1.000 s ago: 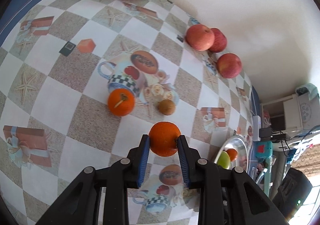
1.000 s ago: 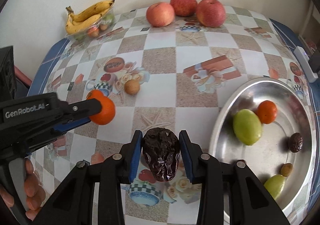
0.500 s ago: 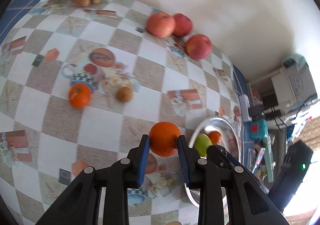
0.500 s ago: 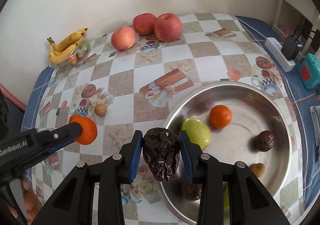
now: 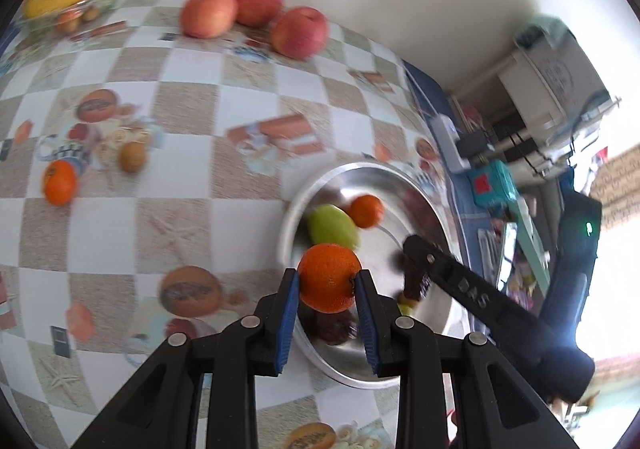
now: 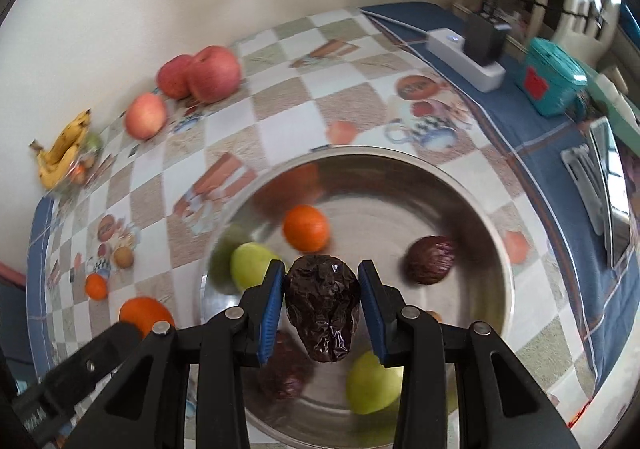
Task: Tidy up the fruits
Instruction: 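Carry the date over the bowl with the right tool while the left drops the tangerine in, then open the right tool to drop the date into the bowl while the left tool withdraws, then move the left tool to the last tangerine while the right moves to the tan round fruit, then grasp the tan round fruit with the right tool while the left grasps the tangerine, then carry the tan fruit and the tangerine over the steel bowl with both tools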
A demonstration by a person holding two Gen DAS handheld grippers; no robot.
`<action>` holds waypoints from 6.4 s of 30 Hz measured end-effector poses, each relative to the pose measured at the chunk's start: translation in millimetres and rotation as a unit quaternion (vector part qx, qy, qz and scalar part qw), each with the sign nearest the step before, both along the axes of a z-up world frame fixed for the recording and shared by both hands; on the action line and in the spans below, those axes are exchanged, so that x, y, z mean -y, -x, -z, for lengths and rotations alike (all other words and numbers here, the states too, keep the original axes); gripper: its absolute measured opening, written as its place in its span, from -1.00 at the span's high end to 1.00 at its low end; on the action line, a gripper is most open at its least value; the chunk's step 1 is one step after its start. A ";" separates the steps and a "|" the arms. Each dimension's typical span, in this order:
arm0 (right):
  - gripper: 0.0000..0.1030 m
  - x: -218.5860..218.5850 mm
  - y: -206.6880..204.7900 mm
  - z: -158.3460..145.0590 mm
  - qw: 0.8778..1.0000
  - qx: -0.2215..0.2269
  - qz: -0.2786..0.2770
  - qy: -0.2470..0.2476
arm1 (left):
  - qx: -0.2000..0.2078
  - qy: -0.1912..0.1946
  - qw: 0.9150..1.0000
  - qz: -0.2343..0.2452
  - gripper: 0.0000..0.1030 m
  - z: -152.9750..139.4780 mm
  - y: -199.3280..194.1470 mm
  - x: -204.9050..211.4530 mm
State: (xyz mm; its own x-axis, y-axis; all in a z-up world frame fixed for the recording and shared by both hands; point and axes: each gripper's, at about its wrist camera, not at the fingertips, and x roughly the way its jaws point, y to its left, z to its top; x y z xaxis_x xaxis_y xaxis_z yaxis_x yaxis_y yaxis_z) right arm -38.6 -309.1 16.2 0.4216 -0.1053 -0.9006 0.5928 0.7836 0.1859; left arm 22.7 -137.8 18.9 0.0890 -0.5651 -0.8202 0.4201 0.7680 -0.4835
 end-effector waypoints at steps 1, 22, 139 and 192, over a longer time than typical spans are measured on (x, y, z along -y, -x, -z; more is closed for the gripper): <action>0.24 5.3 3.2 1.5 1.000 -0.002 0.010 -0.004 | 0.000 -0.001 1.000 0.007 0.41 0.5 3.0 4.6; 0.23 9.0 4.8 11.2 1.000 -0.018 0.009 -0.017 | 0.014 -0.031 0.999 0.015 0.41 10.7 9.3 14.7; 0.14 -178.9 -156.0 42.4 0.970 0.010 -0.241 0.029 | -0.051 -0.076 0.959 -0.266 0.24 62.4 -125.9 -153.2; 0.47 -141.1 -49.0 -11.9 0.980 0.045 -0.193 0.011 | -0.006 -0.117 0.962 -0.246 0.25 25.2 -43.0 -132.0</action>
State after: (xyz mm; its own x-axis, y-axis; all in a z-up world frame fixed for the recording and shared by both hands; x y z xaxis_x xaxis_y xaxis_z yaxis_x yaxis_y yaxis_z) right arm 10.4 -168.0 28.1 0.5114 0.0584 -0.8574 0.2331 0.9509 0.2038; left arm 65.7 -5.8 -6.3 0.2889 -0.2567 -0.9223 -0.0271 0.9608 -0.2759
